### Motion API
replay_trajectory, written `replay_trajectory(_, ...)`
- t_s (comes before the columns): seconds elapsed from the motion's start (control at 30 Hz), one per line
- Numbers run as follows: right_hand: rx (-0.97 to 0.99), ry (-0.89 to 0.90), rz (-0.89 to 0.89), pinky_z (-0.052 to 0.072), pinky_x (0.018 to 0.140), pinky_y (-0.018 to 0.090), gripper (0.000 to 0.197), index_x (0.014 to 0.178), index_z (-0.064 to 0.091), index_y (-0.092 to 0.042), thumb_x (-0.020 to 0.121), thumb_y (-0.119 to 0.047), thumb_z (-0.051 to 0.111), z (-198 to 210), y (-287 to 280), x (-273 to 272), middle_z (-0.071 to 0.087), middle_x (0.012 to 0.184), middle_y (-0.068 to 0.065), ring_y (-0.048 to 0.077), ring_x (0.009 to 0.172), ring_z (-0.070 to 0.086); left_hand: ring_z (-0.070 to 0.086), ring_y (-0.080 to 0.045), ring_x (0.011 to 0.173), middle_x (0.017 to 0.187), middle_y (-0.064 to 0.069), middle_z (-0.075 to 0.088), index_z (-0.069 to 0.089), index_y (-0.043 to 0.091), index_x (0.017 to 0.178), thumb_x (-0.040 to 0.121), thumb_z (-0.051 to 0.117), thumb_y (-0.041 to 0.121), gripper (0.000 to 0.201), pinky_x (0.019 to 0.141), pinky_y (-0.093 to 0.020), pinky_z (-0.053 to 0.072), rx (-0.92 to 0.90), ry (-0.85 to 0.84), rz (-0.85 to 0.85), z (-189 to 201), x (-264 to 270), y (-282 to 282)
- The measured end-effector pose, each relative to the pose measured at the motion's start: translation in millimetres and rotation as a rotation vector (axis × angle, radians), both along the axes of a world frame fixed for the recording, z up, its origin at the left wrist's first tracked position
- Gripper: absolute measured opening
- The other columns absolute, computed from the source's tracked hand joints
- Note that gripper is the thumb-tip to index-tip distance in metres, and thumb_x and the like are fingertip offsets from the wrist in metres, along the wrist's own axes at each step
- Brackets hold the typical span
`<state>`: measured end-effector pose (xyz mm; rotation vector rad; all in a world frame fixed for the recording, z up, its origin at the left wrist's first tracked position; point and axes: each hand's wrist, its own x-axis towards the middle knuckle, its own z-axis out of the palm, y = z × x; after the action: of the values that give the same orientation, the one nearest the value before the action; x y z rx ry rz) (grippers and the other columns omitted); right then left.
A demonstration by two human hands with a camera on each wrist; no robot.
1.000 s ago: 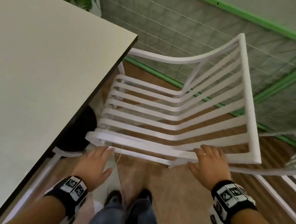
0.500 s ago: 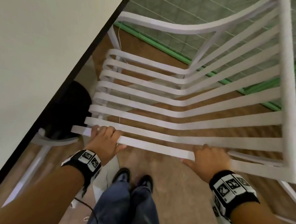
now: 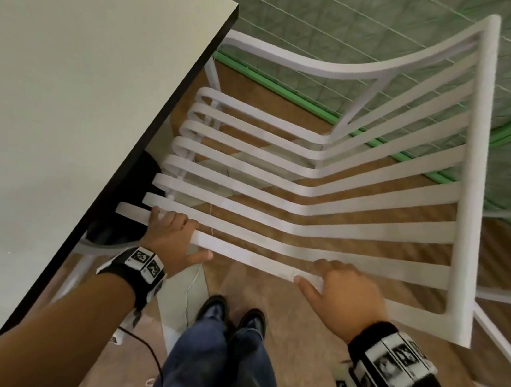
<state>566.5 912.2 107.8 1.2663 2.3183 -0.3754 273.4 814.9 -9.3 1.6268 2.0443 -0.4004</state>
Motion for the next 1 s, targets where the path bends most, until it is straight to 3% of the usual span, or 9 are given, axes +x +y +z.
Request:
replay_trajectory(0.07,0.201,0.202,-0.08,0.053,0.078,0.039,0.051,0.113,0.061,-0.022,0.091,-0.062,0.039,29,-1,14,0.066,0.11,0.003,0.021,0.1,0.06,0.029,-0.025,0.134,0.142,-0.002,0.038,0.035,0.026,0.134,0.077,0.031,0.077,0.076,0.114,-0.058,0.001,-0.045,-0.05,-0.031,3,14,3)
replay_trajectory(0.13,0.41,0.318,-0.167,0.05,0.085,0.046,0.045,0.112,0.063,-0.018,0.09,-0.054,0.044,58,0,29,0.065,0.113,0.006,0.025,0.107,0.056,0.025,-0.024,0.138,0.149,-0.002,0.033,0.028,0.027,0.14,0.079,0.029,0.075,0.078,0.115,-0.06,0.001,-0.064,-0.073,-0.11,4,27,7)
replay_trajectory(0.23,0.595,0.263,-0.33,0.043,0.086,0.055,0.043,0.117,0.061,-0.014,0.087,-0.044,0.057,75,12,45,0.056,0.123,0.016,0.037,0.115,0.046,0.027,-0.025,0.138,0.149,-0.003,0.034,0.027,0.025,0.143,0.085,0.027,0.071,0.074,0.115,-0.059,0.004,-0.08,-0.073,-0.163,6,45,17)
replay_trajectory(0.37,0.533,0.226,-0.424,0.044,0.085,0.058,0.055,0.127,0.052,-0.007,0.08,-0.031,0.069,63,21,49,0.041,0.133,0.027,0.047,0.116,0.04,0.031,-0.026,0.137,0.148,-0.004,0.038,0.028,0.024,0.142,0.079,0.012,0.074,0.083,0.116,-0.056,0.005,-0.105,-0.101,-0.17,10,63,25)
replay_trajectory(0.5,0.476,0.29,-0.545,0.049,0.073,0.053,0.062,0.138,0.035,-0.01,0.084,-0.02,0.064,62,30,48,0.03,0.138,0.027,0.049,0.101,0.048,0.033,-0.025,0.135,0.145,-0.004,0.041,0.031,0.023,0.139,0.09,0.022,0.064,0.064,0.116,-0.051,0.011,-0.086,-0.058,-0.127,8,68,23)
replay_trajectory(0.57,0.442,0.318,-0.584,0.046,0.062,0.044,0.061,0.141,0.028,-0.012,0.088,-0.016,0.058,62,35,50,0.035,0.131,0.026,0.043,0.082,0.054,0.034,-0.025,0.133,0.143,-0.004,0.042,0.031,0.023,0.138,0.092,0.022,0.062,0.061,0.115,-0.05,0.013,-0.088,-0.044,-0.129,7,66,23)
replay_trajectory(0.67,0.399,0.338,-0.596,0.038,0.056,0.038,0.063,0.146,0.019,-0.017,0.092,-0.011,0.05,61,35,54,0.044,0.114,0.023,0.03,0.063,0.043,0.036,-0.024,0.131,0.141,-0.003,0.043,0.032,0.023,0.136,0.092,0.02,0.061,0.059,0.114,-0.05,0.016,-0.088,-0.026,-0.159,2,61,21)
replay_trajectory(0.87,0.255,0.47,-0.621,0.048,0.062,0.046,0.077,0.15,-0.001,-0.022,0.09,-0.004,0.043,58,13,37,0.046,0.113,0.023,0.035,0.067,0.048,0.035,-0.021,0.133,0.142,-0.001,0.043,0.036,0.025,0.133,0.091,0.026,0.062,0.057,0.112,-0.049,0.019,-0.118,0.015,-0.16,-3,22,6)
replay_trajectory(1.0,0.199,0.54,-0.658,0.042,0.064,0.039,0.08,0.151,-0.006,-0.02,0.09,-0.003,0.044,53,18,34,0.048,0.113,0.027,0.033,0.07,0.047,0.037,-0.023,0.132,0.142,-0.003,0.044,0.037,0.023,0.134,0.091,0.028,0.061,0.058,0.113,-0.048,0.016,-0.098,0.007,-0.151,0,17,4)
